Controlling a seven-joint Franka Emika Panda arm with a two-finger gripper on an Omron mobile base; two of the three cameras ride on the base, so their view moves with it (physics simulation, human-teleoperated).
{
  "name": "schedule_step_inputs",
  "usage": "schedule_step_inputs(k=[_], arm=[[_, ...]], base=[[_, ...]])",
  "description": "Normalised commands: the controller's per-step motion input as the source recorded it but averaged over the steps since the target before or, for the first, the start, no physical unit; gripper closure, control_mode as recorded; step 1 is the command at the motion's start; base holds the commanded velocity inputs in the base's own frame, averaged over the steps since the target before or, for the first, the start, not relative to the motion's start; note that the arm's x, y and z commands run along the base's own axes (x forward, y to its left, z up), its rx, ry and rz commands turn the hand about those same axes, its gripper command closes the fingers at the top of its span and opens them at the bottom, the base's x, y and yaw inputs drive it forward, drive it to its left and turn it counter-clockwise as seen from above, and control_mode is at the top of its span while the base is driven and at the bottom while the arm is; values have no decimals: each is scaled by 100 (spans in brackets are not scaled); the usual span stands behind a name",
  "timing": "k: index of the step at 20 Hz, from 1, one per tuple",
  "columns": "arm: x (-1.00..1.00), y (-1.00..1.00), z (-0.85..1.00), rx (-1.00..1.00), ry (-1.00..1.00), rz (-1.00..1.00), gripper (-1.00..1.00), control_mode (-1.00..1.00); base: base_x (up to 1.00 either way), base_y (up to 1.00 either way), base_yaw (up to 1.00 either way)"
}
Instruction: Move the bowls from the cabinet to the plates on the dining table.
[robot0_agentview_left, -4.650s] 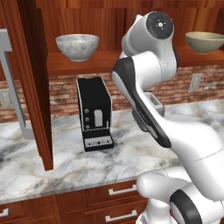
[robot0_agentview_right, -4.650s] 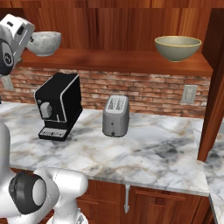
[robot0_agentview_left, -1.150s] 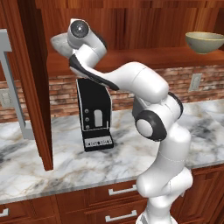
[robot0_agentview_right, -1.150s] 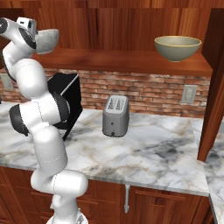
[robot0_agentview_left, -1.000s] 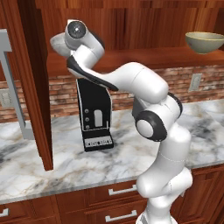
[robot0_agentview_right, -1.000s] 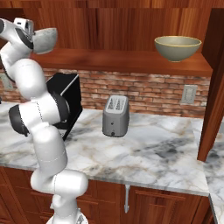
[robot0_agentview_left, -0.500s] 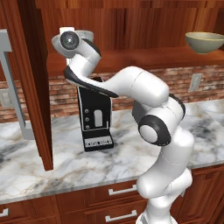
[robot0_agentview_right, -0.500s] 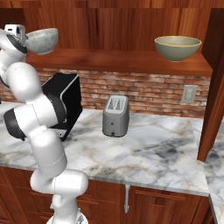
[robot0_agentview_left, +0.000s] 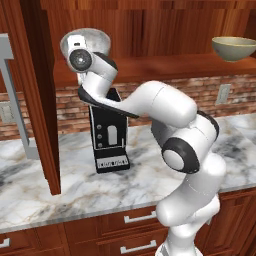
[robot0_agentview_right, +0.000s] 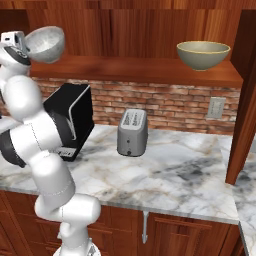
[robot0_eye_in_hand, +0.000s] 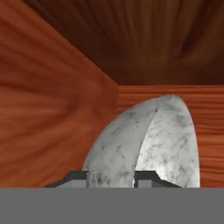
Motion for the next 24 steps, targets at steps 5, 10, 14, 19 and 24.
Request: schedule_step_inputs(k=[5,10,14,19,24], arm=[[-21,-18,-2,0,-14,0,100,-100],[-37,-36,3,0,-16,0,100,-100],[-77,-47,29,0,-20,0,100,-100],[-89,-36,24,0,-16,1,100,-100],[-100,-14,-6,0,-7,5,100,-100]], base=[[0,0,0],[0,0,0],[0,0,0],[0,0,0],[0,0,0]])
